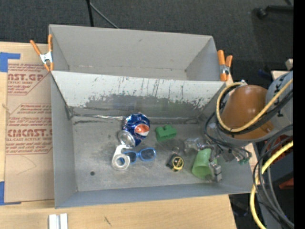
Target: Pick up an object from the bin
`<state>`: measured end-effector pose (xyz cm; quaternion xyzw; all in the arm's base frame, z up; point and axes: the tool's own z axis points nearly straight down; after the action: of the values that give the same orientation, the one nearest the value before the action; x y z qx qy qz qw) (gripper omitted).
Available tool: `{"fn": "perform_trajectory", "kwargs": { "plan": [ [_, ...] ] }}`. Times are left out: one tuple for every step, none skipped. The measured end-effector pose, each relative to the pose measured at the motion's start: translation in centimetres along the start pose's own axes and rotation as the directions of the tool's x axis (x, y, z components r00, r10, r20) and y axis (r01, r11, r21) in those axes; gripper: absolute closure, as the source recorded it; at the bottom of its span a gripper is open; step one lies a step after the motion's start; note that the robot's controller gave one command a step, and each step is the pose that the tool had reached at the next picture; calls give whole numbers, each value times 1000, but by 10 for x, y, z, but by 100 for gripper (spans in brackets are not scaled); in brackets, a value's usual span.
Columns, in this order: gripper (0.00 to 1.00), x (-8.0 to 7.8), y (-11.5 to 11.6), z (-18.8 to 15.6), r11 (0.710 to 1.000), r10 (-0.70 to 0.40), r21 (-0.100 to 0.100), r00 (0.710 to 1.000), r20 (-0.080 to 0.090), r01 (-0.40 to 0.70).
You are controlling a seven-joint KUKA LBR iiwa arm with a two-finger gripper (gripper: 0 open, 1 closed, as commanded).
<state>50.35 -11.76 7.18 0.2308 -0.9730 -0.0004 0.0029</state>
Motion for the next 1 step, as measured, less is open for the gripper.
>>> {"fn": "perform_trajectory", "kwargs": {
  "plan": [
    [100, -3, 1, -2, 1000, -1, 1, 1000, 7, 1]
  ]
}}
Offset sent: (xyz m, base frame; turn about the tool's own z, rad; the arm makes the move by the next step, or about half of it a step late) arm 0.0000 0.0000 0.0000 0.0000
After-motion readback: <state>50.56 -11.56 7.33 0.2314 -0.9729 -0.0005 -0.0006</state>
